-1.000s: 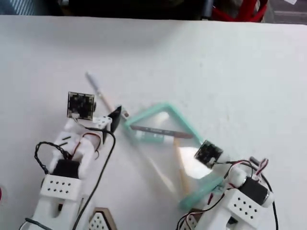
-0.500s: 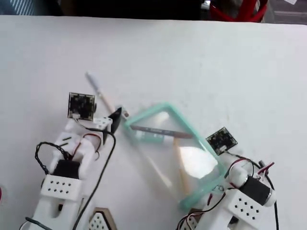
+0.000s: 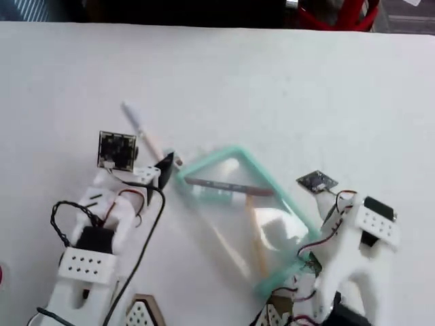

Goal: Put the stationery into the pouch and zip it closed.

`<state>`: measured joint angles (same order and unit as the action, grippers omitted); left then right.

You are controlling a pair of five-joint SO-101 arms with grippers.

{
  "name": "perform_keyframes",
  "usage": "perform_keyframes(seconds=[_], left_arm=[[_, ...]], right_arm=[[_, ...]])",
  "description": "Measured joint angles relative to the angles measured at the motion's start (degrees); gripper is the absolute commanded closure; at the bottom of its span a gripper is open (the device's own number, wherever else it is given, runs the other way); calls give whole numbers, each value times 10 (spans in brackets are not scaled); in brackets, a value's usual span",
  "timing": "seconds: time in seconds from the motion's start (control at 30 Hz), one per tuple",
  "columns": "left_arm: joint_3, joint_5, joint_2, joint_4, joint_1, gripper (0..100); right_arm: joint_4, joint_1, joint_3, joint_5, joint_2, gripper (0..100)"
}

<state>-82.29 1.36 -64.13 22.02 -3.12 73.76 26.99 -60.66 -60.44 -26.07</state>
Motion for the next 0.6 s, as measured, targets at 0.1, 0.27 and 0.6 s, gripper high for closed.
perform_keyframes(seconds=[0.1, 0.27, 0.6], left_arm=[[0, 0, 0, 0, 0, 733], [0, 0, 0, -1, -2, 731], [0, 0, 0, -1, -44, 710]], right_arm=[[-55, 11, -10, 9, 20, 852], [-80, 20, -15, 10, 8, 960], [81, -107, 141, 115, -161, 980]])
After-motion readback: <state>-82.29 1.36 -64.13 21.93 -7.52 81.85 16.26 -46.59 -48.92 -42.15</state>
